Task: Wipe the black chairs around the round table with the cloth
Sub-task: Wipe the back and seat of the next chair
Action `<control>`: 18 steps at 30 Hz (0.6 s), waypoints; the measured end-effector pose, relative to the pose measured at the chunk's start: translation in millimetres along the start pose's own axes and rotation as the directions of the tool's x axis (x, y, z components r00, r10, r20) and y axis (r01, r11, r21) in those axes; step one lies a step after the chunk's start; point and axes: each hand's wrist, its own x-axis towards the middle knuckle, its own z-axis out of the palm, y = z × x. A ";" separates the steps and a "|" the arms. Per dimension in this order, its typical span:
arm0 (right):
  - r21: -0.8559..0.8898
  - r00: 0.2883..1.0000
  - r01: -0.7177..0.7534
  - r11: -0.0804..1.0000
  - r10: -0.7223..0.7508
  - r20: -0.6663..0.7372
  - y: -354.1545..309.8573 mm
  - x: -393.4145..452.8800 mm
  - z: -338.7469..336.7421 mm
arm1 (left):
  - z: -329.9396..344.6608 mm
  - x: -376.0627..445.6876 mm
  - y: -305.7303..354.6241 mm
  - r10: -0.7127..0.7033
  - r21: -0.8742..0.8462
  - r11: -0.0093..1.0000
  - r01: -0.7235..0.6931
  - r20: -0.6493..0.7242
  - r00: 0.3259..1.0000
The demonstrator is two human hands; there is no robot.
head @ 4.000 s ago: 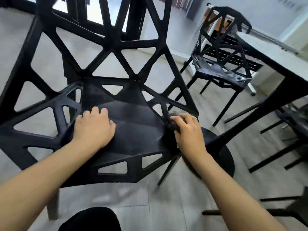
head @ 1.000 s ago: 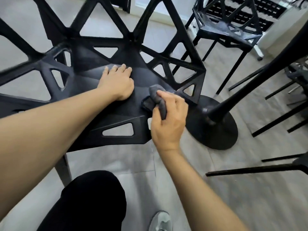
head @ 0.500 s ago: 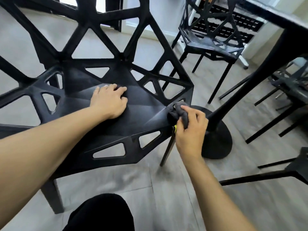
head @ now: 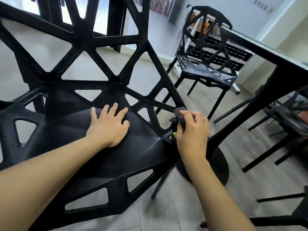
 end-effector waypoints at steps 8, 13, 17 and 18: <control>-0.141 0.918 0.386 0.912 -0.364 0.158 -18.0 45.9 28.8 | -3.3 -5.4 1.1 -0.006 -0.042 0.999 0.006 -0.016 1.000; -0.129 0.882 0.461 0.878 -0.437 0.176 -27.5 61.7 46.9 | -4.1 -5.1 4.1 -0.040 -0.076 0.996 0.037 -0.047 0.998; -0.109 0.870 0.493 0.863 -0.484 0.098 -22.7 60.7 48.4 | -3.7 -5.3 6.1 -0.036 -0.065 0.997 0.034 -0.039 0.999; -0.110 0.863 0.505 0.856 -0.499 0.085 -23.8 60.4 49.2 | -3.2 -5.5 6.0 -0.037 -0.058 0.998 0.035 -0.037 0.999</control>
